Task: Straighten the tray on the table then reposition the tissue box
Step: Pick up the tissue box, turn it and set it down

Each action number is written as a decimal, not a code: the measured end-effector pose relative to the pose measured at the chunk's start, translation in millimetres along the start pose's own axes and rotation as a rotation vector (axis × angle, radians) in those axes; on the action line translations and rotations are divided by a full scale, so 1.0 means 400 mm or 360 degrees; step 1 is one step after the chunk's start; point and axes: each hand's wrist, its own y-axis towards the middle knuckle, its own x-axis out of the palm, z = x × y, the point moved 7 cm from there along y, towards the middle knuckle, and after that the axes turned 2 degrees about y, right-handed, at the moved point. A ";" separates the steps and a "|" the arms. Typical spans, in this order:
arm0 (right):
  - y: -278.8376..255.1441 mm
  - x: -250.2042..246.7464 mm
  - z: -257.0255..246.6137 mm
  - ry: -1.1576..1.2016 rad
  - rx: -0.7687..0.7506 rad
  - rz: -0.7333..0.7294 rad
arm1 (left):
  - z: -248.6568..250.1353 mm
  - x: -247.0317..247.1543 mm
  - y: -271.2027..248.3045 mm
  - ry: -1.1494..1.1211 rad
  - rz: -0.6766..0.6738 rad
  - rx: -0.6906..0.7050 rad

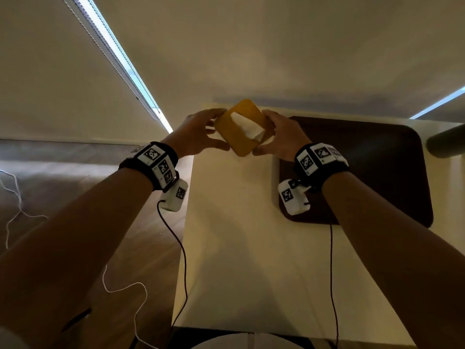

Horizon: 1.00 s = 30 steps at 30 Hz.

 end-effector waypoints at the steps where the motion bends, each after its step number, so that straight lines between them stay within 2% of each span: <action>1: 0.004 -0.001 0.005 0.0008 0.0016 -0.0001 | -0.002 0.003 0.005 -0.0010 -0.0003 -0.0010; 16: -0.016 0.022 0.043 0.0067 0.0064 -0.0033 | -0.018 0.045 -0.012 -0.0004 -0.0075 -0.0049; 20: -0.038 0.042 0.064 0.0207 0.0197 -0.0022 | -0.032 0.036 -0.005 0.0086 -0.0096 -0.0059; 24: -0.107 0.120 0.090 0.0445 0.0453 0.0133 | -0.037 0.024 0.027 0.0226 -0.0256 -0.0083; 30: -0.140 0.204 0.054 0.0783 0.0438 0.0514 | 0.017 0.031 0.056 0.0288 -0.0479 0.0031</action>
